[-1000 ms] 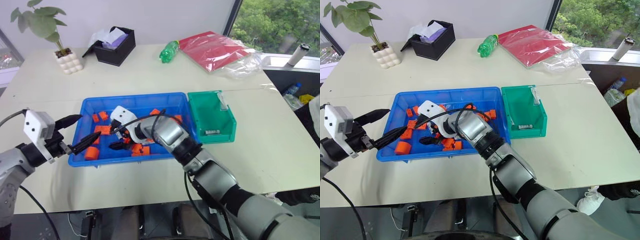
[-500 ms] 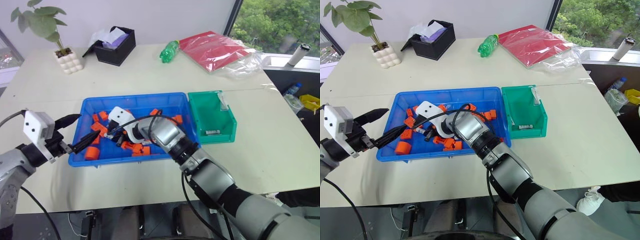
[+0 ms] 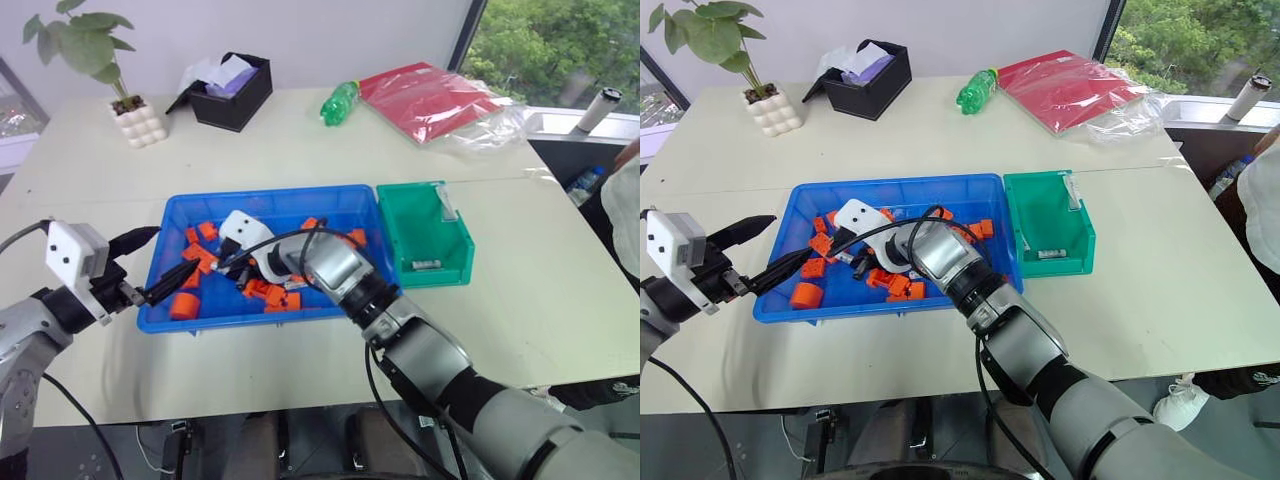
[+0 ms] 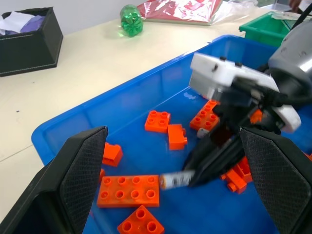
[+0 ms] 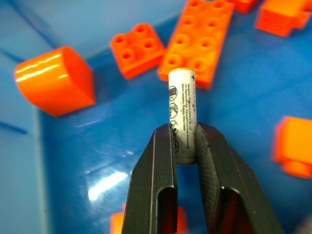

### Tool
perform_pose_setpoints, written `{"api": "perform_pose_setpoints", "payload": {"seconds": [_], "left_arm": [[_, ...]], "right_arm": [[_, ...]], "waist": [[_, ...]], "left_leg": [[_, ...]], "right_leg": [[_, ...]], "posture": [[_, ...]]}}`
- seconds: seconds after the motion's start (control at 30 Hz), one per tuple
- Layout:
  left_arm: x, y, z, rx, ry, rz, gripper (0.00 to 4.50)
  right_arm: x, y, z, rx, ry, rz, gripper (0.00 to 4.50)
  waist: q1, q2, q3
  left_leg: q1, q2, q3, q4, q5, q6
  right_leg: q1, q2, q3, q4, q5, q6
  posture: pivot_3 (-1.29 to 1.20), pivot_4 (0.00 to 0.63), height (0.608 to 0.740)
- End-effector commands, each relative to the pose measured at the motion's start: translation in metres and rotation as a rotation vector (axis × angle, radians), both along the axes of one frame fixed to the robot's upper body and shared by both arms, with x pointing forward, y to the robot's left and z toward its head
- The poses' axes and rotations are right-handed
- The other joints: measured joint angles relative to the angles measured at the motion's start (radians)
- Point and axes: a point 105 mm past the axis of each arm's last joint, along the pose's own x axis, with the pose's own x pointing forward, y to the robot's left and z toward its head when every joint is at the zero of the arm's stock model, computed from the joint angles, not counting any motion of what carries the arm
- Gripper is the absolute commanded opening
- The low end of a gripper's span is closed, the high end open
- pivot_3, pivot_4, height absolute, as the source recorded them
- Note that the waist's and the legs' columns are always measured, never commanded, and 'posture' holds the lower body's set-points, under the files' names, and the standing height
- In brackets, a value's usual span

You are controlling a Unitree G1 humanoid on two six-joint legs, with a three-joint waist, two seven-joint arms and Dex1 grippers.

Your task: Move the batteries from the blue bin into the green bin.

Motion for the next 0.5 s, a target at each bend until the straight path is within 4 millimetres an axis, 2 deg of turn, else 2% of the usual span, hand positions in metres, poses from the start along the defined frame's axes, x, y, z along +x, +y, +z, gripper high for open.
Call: {"api": "perform_pose_setpoints", "payload": {"seconds": [0.03, 0.2, 0.3, 0.4, 0.5], "left_arm": [[-0.001, -0.004, 0.006, 0.01, -0.029, -0.022, 4.5], [-0.001, -0.007, 0.003, 0.021, 0.011, -0.08, 4.5], [0.005, -0.008, 0.01, -0.002, -0.006, -0.114, 4.5], [0.012, -0.012, 0.02, -0.055, -0.027, -0.157, 4.5], [0.021, -0.02, 0.027, -0.093, -0.041, -0.211, 4.5]], "right_arm": [[0.011, -0.009, 0.049, 0.085, -0.096, -0.009, 0.06], [0.027, -0.049, 0.097, 0.137, -0.163, -0.094, 0.06], [0.03, -0.076, 0.12, 0.155, -0.203, -0.148, 0.06], [0.032, -0.101, 0.131, 0.147, -0.23, -0.199, 0.06], [0.031, -0.135, 0.134, 0.106, -0.243, -0.266, 0.06]], "waist": [[0.0, 0.0, 0.0], [-0.001, 0.0, 0.0], [0.0, 0.0, 0.0], [0.0, 0.0, 0.0], [0.005, 0.0, 0.0]], "left_leg": [[0.0, 0.0, 0.0, 0.0, 0.0, 0.0], [-0.001, 0.0, 0.0, 0.0, 0.0, 0.0], [-0.001, 0.0, 0.0, -0.001, 0.0, 0.0], [-0.002, 0.0, 0.0, 0.0, 0.0, 0.0], [-0.002, 0.0, 0.0, 0.001, 0.0, 0.0]], "right_leg": [[0.0, 0.0, 0.0, 0.0, 0.0, 0.0], [-0.001, 0.0, 0.0, 0.0, 0.0, 0.0], [-0.001, 0.0, 0.0, 0.0, 0.0, 0.0], [-0.001, 0.0, 0.0, 0.0, 0.0, 0.0], [-0.001, 0.0, 0.0, -0.001, 0.0, 0.0]], "posture": [[0.0, 0.15, 0.74], [0.0, 0.15, 0.74], [0.0, 0.15, 0.74], [0.0, 0.15, 0.74], [0.0, 0.15, 0.74]]}}
